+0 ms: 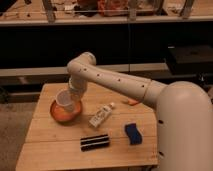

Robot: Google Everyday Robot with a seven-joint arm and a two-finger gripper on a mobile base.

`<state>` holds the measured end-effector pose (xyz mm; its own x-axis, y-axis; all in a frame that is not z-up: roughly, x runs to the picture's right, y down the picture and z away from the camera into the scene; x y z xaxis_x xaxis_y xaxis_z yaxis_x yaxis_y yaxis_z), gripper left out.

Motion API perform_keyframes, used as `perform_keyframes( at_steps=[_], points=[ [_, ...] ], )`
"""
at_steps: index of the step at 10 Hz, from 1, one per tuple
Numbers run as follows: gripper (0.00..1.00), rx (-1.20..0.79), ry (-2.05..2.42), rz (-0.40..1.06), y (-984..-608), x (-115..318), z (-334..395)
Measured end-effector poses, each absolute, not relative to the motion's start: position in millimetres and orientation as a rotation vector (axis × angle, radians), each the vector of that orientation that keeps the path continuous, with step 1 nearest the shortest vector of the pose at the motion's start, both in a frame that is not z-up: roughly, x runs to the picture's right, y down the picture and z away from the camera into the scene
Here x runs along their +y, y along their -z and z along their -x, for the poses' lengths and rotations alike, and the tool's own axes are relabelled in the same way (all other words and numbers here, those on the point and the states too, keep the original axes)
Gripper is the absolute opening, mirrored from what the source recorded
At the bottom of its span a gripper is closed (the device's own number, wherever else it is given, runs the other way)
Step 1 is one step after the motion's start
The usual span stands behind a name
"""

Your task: Place the ceramic cup in the ceramic bowl

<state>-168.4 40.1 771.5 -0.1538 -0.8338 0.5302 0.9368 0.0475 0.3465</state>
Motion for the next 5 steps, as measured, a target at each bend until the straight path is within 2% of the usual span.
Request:
perform_keyframes(
  at_steps=[2,3,5],
  points=[
    [0.25,-0.745,1.566,0.172,-773.8,37.5,171.1],
    [0.29,-0.743,1.570,0.169,-775.0,36.4,171.7],
    [0.30,-0.742,1.571,0.162,-777.4,33.6,170.6]
  ],
)
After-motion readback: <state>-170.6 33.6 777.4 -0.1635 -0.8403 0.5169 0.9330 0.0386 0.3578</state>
